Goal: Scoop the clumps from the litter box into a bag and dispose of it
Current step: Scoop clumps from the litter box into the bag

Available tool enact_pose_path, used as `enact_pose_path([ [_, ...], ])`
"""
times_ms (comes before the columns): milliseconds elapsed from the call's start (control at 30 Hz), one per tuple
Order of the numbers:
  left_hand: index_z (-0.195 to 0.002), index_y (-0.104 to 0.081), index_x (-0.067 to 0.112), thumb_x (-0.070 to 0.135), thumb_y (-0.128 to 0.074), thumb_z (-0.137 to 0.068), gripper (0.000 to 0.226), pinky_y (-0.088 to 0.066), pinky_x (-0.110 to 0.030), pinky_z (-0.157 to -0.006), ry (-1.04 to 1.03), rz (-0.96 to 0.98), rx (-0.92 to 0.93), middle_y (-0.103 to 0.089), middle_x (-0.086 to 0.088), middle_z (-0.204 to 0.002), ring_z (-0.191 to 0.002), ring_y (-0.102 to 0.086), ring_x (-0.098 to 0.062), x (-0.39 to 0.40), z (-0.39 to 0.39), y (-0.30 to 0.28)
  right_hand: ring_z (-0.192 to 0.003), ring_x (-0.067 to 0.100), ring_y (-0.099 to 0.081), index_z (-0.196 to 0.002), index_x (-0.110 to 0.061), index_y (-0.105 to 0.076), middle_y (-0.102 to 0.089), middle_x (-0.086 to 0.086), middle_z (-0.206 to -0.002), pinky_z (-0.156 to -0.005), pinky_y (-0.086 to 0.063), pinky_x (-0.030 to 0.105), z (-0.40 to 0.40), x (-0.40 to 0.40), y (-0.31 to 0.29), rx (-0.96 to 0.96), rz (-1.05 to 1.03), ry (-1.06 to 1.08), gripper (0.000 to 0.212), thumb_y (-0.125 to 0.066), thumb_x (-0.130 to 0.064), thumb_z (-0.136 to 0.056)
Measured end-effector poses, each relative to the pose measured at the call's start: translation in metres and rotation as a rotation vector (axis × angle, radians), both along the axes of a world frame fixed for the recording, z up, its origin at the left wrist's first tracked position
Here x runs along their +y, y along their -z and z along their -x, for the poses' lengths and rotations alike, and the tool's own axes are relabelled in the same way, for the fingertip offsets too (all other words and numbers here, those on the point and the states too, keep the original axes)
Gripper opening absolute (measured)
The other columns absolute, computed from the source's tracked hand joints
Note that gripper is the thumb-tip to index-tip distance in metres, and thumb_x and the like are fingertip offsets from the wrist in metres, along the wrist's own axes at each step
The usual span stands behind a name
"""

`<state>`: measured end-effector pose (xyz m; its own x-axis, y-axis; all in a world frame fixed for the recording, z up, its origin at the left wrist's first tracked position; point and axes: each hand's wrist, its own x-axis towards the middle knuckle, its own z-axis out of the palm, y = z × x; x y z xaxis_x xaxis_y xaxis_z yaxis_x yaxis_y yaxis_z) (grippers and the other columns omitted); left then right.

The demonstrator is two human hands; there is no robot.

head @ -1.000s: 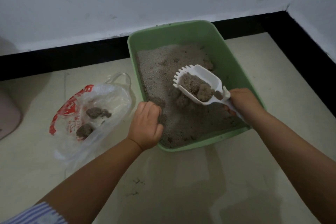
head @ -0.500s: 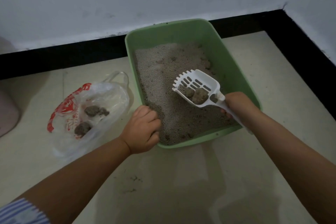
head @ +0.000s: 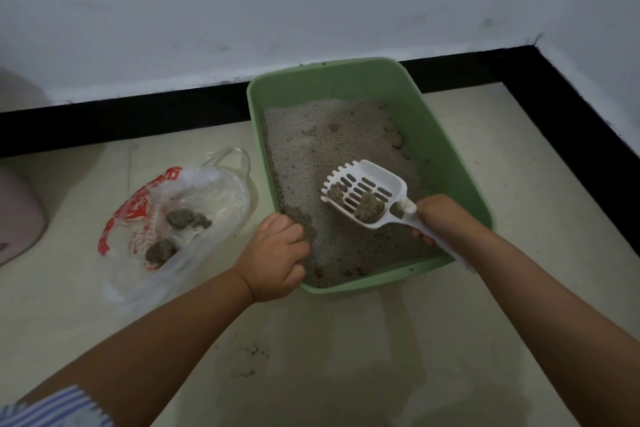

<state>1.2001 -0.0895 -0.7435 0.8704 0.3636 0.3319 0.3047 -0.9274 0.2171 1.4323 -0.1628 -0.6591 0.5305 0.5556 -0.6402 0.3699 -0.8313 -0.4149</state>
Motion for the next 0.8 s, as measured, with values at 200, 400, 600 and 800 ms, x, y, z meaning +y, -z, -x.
enact_pose_path([
  [200,-0.073,-0.054,0.008,0.033,-0.031,-0.095,0.041,-0.033,-0.034,-0.073,0.041,0.002,0.010,-0.058,-0.013,-0.078,-0.078,-0.040,-0.025,0.005,0.021,-0.010,-0.053,0.018,-0.046,-0.069,0.001,-0.058,-0.050,0.013,-0.062,-0.054,-0.033,0.026,0.007,-0.005,-0.016,0.095,-0.147,-0.293,0.022,-0.053,-0.016,-0.057],
  [400,-0.081,-0.062,0.007,0.029,-0.027,-0.097,0.044,-0.039,-0.034,-0.078,-0.052,0.008,0.028,-0.061,-0.012,-0.087,-0.082,-0.045,-0.024,0.019,0.066,-0.024,-0.060,0.016,-0.046,-0.079,-0.005,-0.064,-0.053,0.007,-0.067,-0.051,-0.031,0.018,0.031,0.008,-0.020,-0.244,-0.287,-0.623,0.009,-0.065,-0.013,-0.083],
  [600,-0.072,-0.066,0.006,0.023,-0.043,-0.086,0.032,-0.036,-0.033,-0.079,-0.316,-0.093,0.125,-0.064,-0.012,-0.081,-0.085,-0.044,-0.023,0.030,0.131,-0.031,-0.064,0.027,-0.052,-0.084,-0.002,-0.072,-0.069,0.021,-0.077,-0.053,-0.025,0.022,0.068,0.028,-0.021,-0.468,-0.478,-0.861,0.028,-0.060,-0.027,-0.082],
  [800,-0.112,-0.059,-0.001,0.028,-0.049,-0.079,0.045,-0.049,-0.044,-0.082,-0.936,0.165,0.247,-0.058,-0.022,-0.109,-0.101,-0.052,-0.038,0.029,0.178,-0.032,-0.093,0.029,-0.056,-0.110,-0.008,-0.067,-0.059,0.017,-0.094,-0.067,-0.026,0.024,0.112,0.053,-0.019,-0.397,-0.431,-0.909,0.030,-0.063,-0.025,-0.086],
])
